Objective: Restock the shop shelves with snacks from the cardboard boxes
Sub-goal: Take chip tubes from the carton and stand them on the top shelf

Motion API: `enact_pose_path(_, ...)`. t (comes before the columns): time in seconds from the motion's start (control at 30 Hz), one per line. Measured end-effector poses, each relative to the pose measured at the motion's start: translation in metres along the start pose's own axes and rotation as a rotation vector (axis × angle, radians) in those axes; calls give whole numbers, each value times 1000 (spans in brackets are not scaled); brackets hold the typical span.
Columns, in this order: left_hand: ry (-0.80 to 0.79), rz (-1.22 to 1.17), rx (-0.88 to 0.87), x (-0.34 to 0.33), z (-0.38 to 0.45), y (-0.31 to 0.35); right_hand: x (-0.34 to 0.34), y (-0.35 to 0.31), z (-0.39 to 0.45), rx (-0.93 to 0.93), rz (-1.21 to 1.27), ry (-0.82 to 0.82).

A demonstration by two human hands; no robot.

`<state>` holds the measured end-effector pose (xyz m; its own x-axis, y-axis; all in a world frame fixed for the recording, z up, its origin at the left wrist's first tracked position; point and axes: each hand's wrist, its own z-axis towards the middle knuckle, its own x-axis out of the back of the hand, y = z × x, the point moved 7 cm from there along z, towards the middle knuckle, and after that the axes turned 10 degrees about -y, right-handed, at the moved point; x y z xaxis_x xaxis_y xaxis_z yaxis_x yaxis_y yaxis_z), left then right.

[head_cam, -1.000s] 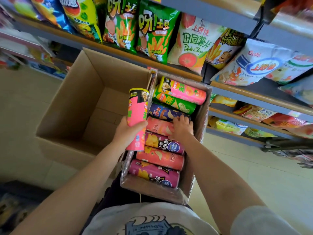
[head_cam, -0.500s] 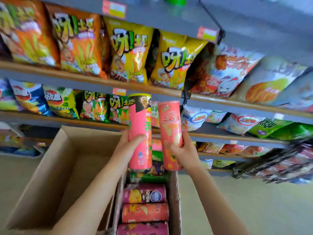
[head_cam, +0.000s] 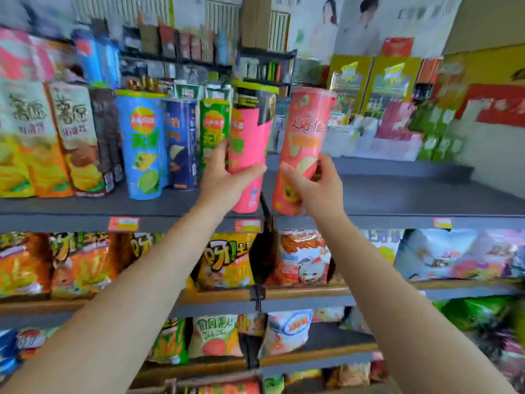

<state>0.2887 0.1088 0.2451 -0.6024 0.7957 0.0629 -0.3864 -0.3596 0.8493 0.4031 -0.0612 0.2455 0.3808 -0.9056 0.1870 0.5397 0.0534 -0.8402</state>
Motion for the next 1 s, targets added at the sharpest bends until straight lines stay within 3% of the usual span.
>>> enact_pose_path(0.3,14,522,159,-27,40,-74,-19,77,74,-126,-225,-147)
enact_pose_path(0.5,166,799,155,-27,36,-69,-43,100,86,-181,-310,-228)
enact_pose_path(0.67,-50,1070,65,-49,32,-64,-38,94,80,-169,-288,-167)
enact_pose_path(1.0,-139,1141,245,-47,37,-79,-39,87,74,-148,-388,-191)
